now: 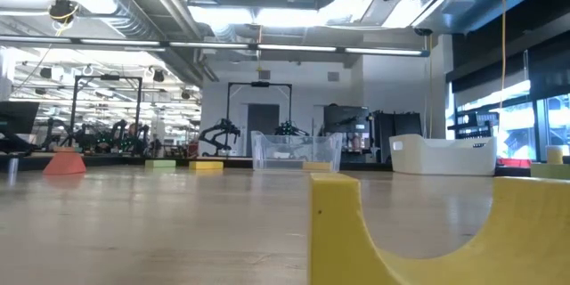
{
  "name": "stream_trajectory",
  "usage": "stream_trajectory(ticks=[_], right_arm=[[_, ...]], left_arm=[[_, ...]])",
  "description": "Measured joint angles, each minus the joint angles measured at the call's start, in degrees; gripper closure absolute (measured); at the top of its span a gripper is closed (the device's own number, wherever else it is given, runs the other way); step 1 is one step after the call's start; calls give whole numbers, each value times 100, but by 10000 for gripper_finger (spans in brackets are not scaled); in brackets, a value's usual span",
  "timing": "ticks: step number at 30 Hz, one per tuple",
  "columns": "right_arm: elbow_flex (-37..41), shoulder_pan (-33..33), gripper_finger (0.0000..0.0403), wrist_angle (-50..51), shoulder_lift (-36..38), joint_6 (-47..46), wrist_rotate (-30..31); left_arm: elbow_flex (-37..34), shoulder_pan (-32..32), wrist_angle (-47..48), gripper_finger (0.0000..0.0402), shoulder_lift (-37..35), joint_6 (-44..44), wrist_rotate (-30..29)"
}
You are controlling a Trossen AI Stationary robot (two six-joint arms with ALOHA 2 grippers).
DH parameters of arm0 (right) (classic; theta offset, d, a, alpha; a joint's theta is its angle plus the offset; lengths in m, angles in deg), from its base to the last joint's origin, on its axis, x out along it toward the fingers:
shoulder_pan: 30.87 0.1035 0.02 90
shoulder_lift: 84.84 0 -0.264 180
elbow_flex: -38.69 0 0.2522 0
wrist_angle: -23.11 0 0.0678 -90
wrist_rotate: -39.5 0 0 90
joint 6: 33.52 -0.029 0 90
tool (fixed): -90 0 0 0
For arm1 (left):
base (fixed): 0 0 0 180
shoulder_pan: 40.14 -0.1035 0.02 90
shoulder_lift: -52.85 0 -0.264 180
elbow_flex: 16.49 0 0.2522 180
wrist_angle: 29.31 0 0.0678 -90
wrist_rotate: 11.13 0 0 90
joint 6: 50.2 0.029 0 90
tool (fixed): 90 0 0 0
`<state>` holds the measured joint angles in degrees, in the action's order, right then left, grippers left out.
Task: Sort & place blocks by color
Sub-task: Put the bottom left green block into the black bin
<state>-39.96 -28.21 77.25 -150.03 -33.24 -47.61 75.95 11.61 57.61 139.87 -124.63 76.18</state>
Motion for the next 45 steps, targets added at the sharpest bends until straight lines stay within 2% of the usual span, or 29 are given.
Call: stream_trajectory(ticks=[7,11,15,29,32,39,45], right_arm=[[0,0,260,-107,0,-1,-2],[0,0,260,-109,0,-1,-2],[0,2,260,-118,0,-27,-5],[0,4,260,-115,0,-151,-11],[0,4,260,-115,0,-151,-9],[0,4,260,-115,0,-151,-9],[0,4,260,-115,0,-169,-9]], left_arm=[[-402,549,-118,282,151,-662,-9],[-774,695,-1005,282,191,-1009,-95],[-1192,755,-1783,282,190,-1201,-259],[-2227,765,-2772,282,190,-1401,-218],[-2350,765,-2963,281,190,-1406,-213],[-2387,765,-3082,242,190,-1415,-207],[-2387,762,-3526,237,190,-1416,95]])
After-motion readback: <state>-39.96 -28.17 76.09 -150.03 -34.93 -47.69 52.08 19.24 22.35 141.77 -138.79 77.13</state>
